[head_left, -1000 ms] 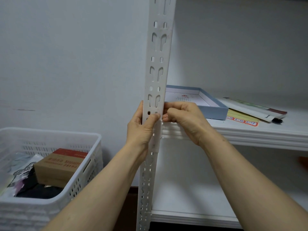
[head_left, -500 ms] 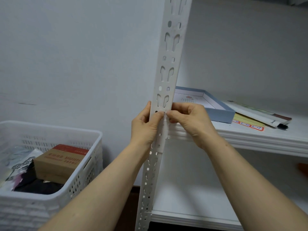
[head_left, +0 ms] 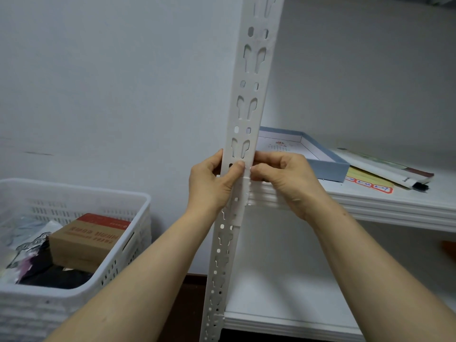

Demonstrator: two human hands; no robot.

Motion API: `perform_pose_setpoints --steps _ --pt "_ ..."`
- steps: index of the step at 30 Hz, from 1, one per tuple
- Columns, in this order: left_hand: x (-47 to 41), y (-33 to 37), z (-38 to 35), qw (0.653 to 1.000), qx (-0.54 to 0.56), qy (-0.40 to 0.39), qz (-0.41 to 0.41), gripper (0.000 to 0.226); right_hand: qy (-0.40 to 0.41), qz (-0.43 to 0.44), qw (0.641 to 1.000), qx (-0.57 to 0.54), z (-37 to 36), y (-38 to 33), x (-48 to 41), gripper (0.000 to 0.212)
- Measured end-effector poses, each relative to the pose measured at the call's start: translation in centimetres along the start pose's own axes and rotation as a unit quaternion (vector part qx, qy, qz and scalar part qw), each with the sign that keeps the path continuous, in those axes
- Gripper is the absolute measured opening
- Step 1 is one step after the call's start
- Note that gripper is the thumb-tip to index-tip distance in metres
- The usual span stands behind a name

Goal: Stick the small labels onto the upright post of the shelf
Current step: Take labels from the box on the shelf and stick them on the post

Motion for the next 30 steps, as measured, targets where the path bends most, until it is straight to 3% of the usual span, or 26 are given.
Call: perform_pose_setpoints --steps 15,25,30 --pt "-0.3 0.3 -0.3 1.0 0.005 -0.02 0.012 0.018 -0.009 0.0 1.0 -0.011 0.0 0.0 0.0 0.032" --pt "0.4 0.3 -0.7 0.997 0.065 -0.022 0.042 0.025 -0.016 -0.001 1.0 -0.017 -0.1 -0.1 0.0 0.031" --pt "0.5 -0.2 -1.1 0.992 0.094 0.0 0.081 0.011 -0.013 -0.002 1.0 -0.016 -0.1 -0.1 0.1 0.032"
Point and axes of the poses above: each hand's wrist, its own x-axis away from the middle knuckle, its own z-axis out of the back of the hand, y = z × x, the point moved 9 cm from there along -x, towards the middle knuckle, and after that the axes turned 13 degrees about -x, right-handed, at the moved point
